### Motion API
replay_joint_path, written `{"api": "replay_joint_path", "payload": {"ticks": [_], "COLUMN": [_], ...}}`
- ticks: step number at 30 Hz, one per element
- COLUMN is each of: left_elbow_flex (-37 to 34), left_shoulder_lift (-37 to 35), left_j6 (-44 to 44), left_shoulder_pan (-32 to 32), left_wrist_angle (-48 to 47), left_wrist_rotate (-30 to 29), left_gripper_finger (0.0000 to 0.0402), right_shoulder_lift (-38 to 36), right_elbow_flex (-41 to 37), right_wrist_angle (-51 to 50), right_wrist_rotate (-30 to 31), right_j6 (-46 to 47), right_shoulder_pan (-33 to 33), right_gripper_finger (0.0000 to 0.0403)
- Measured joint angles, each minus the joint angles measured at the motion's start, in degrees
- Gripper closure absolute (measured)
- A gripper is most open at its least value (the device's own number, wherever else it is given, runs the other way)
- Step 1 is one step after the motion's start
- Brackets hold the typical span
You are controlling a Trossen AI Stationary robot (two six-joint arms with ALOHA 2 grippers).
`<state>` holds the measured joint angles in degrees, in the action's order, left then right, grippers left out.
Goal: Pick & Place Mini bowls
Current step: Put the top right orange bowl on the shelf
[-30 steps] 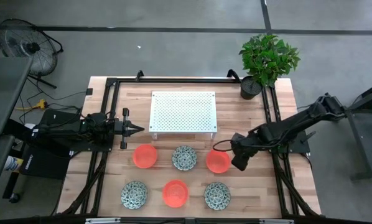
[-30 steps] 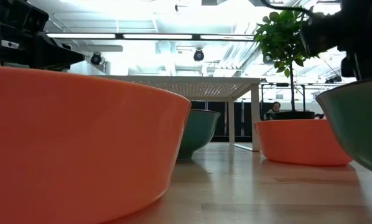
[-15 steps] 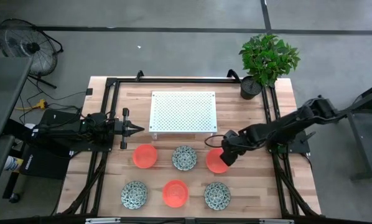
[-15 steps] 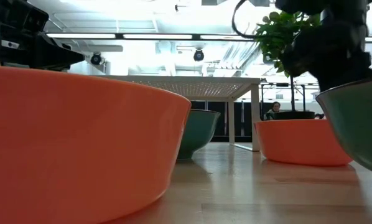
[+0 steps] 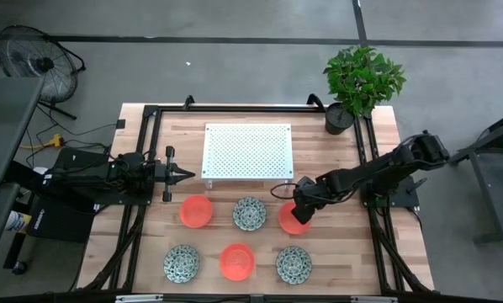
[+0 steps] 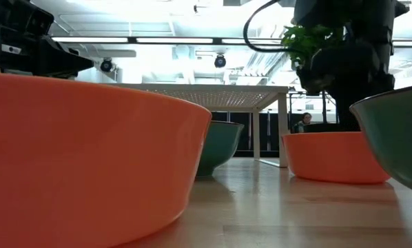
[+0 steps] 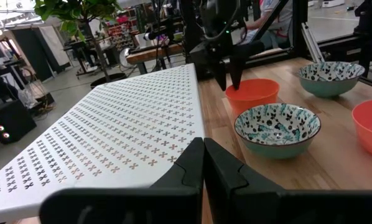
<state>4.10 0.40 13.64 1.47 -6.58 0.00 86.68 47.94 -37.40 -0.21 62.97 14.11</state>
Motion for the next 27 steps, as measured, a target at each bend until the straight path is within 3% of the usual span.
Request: {"api": "replay_joint_path", "payload": {"ticks": [9, 27], "left_elbow_flex": [0.00, 0.00], "left_shoulder_lift": [-0.01, -0.02], "left_j6": [0.00, 0.01], "left_shoulder_pan": [0.00, 0.01], "left_wrist_angle": [-0.01, -0.01], "left_wrist_rotate": [-0.01, 0.00], "left_gripper_finger": [0.0401, 0.0401], "right_shoulder_lift": [0.75, 0.59], "right_elbow_flex": [0.00, 0.00], "right_wrist_angle": [-0.39, -0.75], "right_wrist_rotate": [0.35, -3.08], "right_j6": [-0.23, -3.05], "right_shoulder_pan": [0.00, 0.00], "right_gripper_finger": [0.0249, 0.0356]}}
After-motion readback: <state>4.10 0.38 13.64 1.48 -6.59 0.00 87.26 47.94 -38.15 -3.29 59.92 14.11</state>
